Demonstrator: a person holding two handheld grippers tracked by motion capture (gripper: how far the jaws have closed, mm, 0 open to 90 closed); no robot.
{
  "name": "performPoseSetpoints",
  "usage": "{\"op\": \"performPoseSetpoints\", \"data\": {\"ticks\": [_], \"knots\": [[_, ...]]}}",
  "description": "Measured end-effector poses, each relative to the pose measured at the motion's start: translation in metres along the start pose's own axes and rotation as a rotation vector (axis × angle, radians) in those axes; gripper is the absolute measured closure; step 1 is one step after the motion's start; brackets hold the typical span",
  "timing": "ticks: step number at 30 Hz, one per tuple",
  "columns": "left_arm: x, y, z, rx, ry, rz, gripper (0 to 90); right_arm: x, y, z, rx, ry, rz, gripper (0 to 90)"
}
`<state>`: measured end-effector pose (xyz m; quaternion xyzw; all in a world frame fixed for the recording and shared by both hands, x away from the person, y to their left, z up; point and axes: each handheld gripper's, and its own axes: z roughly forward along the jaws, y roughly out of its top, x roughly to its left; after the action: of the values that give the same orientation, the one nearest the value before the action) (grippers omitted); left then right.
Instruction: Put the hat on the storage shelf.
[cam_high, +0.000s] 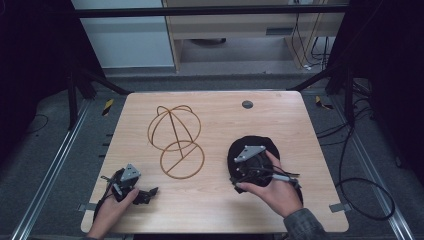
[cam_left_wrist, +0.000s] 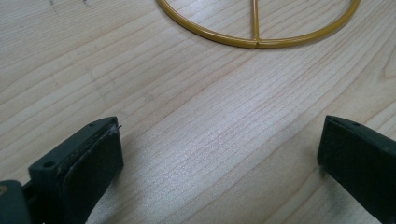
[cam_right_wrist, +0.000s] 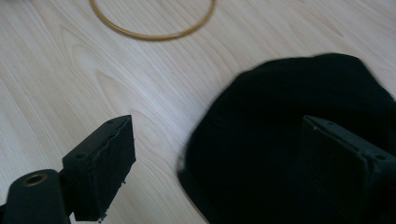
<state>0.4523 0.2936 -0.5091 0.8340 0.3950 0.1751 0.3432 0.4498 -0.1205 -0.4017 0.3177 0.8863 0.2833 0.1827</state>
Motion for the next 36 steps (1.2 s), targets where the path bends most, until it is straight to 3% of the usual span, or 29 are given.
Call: {"op": "performPoseSetpoints", "data": {"ticks": [10,14,17,20,26,31,36], "knots": [[0.000,0.000,0.000,0.000,0.003,-0.002,0.0,-0.038,-0.017,-0.029,0.056,-0.045,0.038,18.3],[0.000,0.000,0.000,0.000,0.003,-0.002,0.0,-0.058,-0.020,-0.033,0.102,-0.036,0.059,22.4],[0.000,0.000,0.000,0.000,0.002,-0.002,0.0,-0.065,-0.019,-0.033,0.119,-0.026,0.069,22.2],[0.000,0.000,0.000,0.000,0.003,-0.001,0.0,-0.078,-0.014,-0.028,0.145,0.001,0.081,21.4],[0.000,0.000,0.000,0.000,0.002,-0.002,0.0,-0.089,0.002,-0.022,0.157,0.023,0.084,25.6],[0.000,0.000,0.000,0.000,0.002,-0.002,0.0,-0.092,0.023,-0.007,0.187,0.041,0.038,32.1],[0.000,0.000,0.000,0.000,0.002,-0.002,0.0,-0.093,0.030,0.010,0.217,0.048,0.023,35.2]]}}
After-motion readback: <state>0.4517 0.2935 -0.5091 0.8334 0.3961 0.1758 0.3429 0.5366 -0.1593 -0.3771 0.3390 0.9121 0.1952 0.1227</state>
